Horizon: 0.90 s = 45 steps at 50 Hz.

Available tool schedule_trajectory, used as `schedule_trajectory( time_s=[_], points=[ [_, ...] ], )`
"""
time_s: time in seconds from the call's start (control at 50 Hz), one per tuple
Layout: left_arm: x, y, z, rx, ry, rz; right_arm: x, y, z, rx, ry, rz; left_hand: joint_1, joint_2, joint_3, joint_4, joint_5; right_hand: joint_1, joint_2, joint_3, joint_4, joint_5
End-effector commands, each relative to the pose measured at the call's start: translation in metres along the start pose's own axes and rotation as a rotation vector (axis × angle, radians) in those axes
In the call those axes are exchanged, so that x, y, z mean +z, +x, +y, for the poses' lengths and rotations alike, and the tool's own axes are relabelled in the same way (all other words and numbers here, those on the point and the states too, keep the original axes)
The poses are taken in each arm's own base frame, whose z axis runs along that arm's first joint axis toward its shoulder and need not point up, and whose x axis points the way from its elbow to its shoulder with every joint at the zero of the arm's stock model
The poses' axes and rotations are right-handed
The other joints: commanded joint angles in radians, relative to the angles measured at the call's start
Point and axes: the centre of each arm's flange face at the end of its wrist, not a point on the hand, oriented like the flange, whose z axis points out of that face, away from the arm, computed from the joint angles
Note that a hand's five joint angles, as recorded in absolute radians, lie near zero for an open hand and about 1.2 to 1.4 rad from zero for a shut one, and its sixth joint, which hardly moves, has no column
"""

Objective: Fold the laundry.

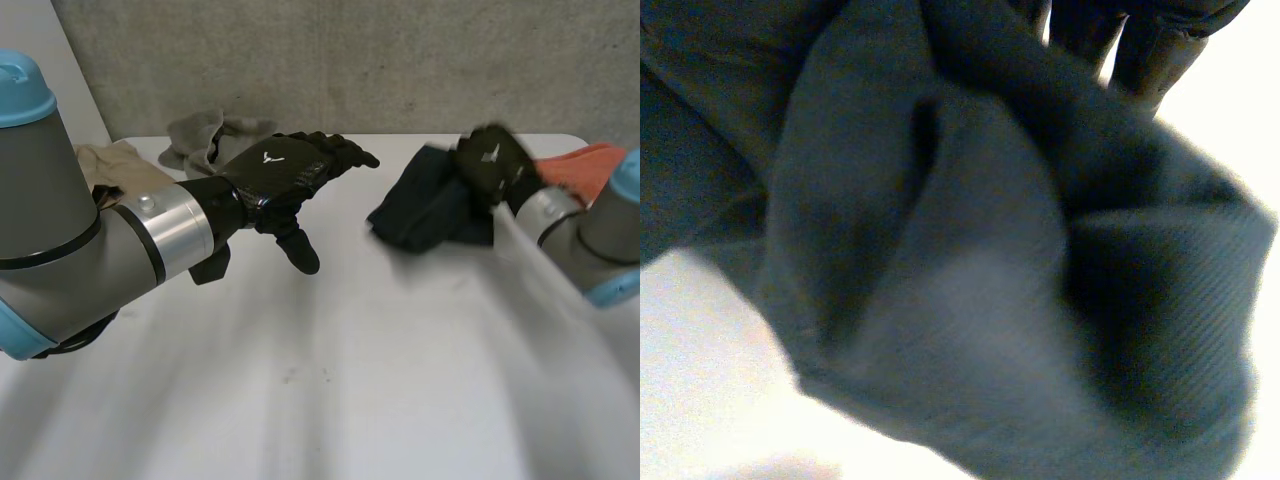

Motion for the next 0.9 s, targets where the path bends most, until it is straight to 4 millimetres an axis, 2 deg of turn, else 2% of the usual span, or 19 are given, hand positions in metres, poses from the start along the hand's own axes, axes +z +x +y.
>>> schedule_trajectory(
  time_s=[0.02, 0.06, 0.1, 0.12, 0.18, 0.2, 0.26, 0.28, 0.4, 0.42, 0.44, 0.5, 0.6, 0.68, 0.76, 0.9],
  points=[
    [0.000, 0.000, -0.001, 0.005, 0.007, -0.001, 0.026, 0.070, -0.047, 0.044, 0.183, 0.235, -0.005, -0.017, -0.022, -0.015, -0.034, 0.450, 0.227, 0.255, 0.209, 0.296],
    [0.000, 0.000, -0.002, 0.005, 0.008, -0.001, 0.032, 0.085, -0.057, 0.033, 0.228, 0.271, -0.005, -0.017, -0.022, -0.015, -0.034, 0.450, 0.227, 0.255, 0.209, 0.296],
    [0.000, 0.000, -0.002, 0.005, 0.009, -0.001, 0.034, 0.096, -0.058, 0.023, 0.241, 0.292, -0.005, -0.017, -0.022, -0.015, -0.034, 0.450, 0.227, 0.255, 0.209, 0.296],
    [0.000, 0.000, -0.002, 0.005, 0.009, -0.001, 0.035, 0.108, -0.054, 0.007, 0.246, 0.316, -0.005, -0.017, -0.022, -0.015, -0.034, 0.450, 0.227, 0.255, 0.209, 0.296],
    [0.000, 0.001, -0.001, 0.005, 0.007, 0.000, 0.034, 0.125, -0.042, -0.010, 0.241, 0.345, -0.005, -0.017, -0.022, -0.015, -0.034, 0.450, 0.227, 0.255, 0.209, 0.296],
    [0.000, 0.000, -0.001, 0.005, 0.007, -0.001, 0.033, 0.135, -0.036, -0.021, 0.236, 0.362, -0.005, -0.017, -0.022, -0.015, -0.034, 0.450, 0.227, 0.255, 0.209, 0.296],
    [0.000, 0.001, -0.002, 0.006, 0.009, 0.000, 0.029, 0.148, -0.020, -0.031, 0.216, 0.383, -0.005, -0.017, -0.022, -0.015, -0.034, 0.450, 0.227, 0.255, 0.209, 0.296],
    [0.000, 0.001, -0.002, 0.006, 0.009, 0.000, 0.026, 0.156, -0.005, -0.033, 0.194, 0.396, -0.005, -0.017, -0.022, -0.015, -0.034, 0.450, 0.227, 0.255, 0.209, 0.296],
    [0.000, 0.001, -0.002, 0.006, 0.009, 0.000, 0.009, 0.178, 0.048, -0.036, 0.116, 0.426, -0.005, -0.017, -0.022, -0.015, -0.034, 0.450, 0.227, 0.255, 0.209, 0.296],
    [0.000, 0.001, -0.002, 0.006, 0.009, 0.000, 0.006, 0.180, 0.056, -0.034, 0.104, 0.425, -0.005, -0.017, -0.022, -0.015, -0.034, 0.450, 0.227, 0.255, 0.209, 0.296],
    [-0.001, 0.001, -0.002, 0.006, 0.010, 0.000, 0.001, 0.181, 0.073, -0.029, 0.082, 0.416, -0.005, -0.017, -0.022, -0.015, -0.034, 0.450, 0.227, 0.255, 0.209, 0.296],
    [0.000, 0.001, -0.002, 0.007, 0.011, 0.000, -0.006, 0.181, 0.096, -0.018, 0.056, 0.394, -0.005, -0.017, -0.022, -0.015, -0.034, 0.450, 0.227, 0.255, 0.209, 0.296],
    [0.001, 0.000, -0.001, 0.008, 0.012, -0.002, -0.029, 0.183, 0.147, -0.002, -0.004, 0.394, -0.002, -0.014, -0.019, -0.012, -0.031, 0.450, 0.227, 0.255, 0.209, 0.296],
    [0.001, 0.000, 0.000, 0.006, 0.010, -0.002, -0.048, 0.183, 0.175, 0.019, -0.057, 0.403, -0.002, -0.014, -0.019, -0.012, -0.031, 0.450, 0.227, 0.255, 0.209, 0.296],
    [0.001, 0.000, 0.001, 0.005, 0.007, -0.001, -0.063, 0.179, 0.191, 0.042, -0.087, 0.384, -0.002, -0.014, -0.019, -0.012, -0.031, 0.450, 0.227, 0.255, 0.209, 0.296],
    [0.002, 0.001, 0.001, 0.006, 0.008, 0.002, -0.068, 0.171, 0.199, 0.059, -0.107, 0.374, -0.002, -0.014, -0.019, -0.012, -0.031, 0.450, 0.227, 0.255, 0.209, 0.296]
  ],
)
